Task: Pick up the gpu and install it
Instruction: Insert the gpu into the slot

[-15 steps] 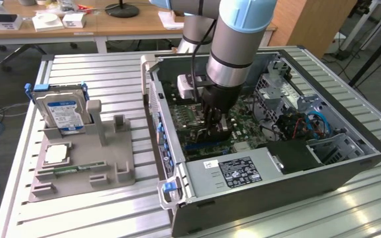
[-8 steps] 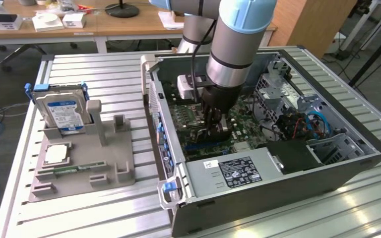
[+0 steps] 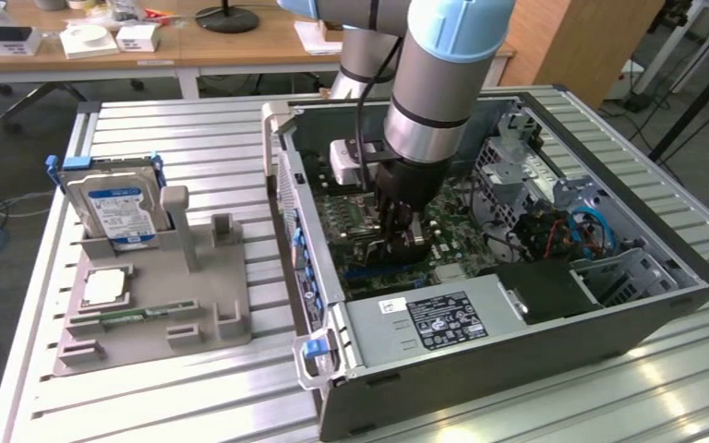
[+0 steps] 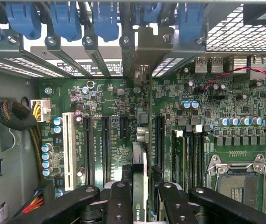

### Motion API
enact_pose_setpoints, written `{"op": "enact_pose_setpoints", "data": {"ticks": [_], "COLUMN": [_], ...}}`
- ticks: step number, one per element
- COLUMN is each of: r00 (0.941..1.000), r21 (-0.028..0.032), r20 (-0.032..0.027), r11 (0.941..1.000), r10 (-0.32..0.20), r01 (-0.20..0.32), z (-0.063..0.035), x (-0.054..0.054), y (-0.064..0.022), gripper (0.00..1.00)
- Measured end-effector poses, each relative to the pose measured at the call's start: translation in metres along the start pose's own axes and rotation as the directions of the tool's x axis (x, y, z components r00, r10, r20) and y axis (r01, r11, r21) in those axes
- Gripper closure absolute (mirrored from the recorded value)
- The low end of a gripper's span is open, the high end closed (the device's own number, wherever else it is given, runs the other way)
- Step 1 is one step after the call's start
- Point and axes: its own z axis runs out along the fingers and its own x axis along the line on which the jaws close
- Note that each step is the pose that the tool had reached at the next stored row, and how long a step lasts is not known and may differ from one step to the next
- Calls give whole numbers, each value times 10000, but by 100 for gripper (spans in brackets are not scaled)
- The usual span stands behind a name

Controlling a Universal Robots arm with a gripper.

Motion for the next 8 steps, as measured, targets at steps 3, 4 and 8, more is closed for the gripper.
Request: {"op": "enact_pose_setpoints", "data": {"ticks": [3, 4, 8], "r00": [10000, 10000, 10000], "r21": [0, -1, -1], "r20": [-1, -2, -2], "r11": [10000, 10000, 10000], "r10": [0, 0, -1], "r01": [0, 0, 1], "z": [2, 5, 8], "x": [0, 0, 1], "y": [0, 0, 0], "gripper": [74, 74, 74]}}
